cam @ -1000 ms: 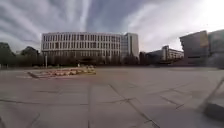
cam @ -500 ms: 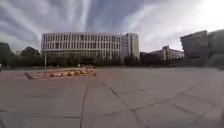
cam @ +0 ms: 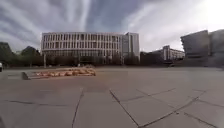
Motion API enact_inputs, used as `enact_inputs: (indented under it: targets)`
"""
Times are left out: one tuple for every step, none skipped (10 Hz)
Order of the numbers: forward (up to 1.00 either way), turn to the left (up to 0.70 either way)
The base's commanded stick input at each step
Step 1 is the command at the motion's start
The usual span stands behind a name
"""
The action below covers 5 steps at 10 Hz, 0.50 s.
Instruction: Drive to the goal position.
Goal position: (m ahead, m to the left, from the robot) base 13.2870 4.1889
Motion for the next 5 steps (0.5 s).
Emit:
enact_inputs:
  targets:
    - [0.85,0.00]
    - [0.85,0.00]
    - [0.85,0.00]
    - [0.85,0.00]
    - [0.85,0.00]
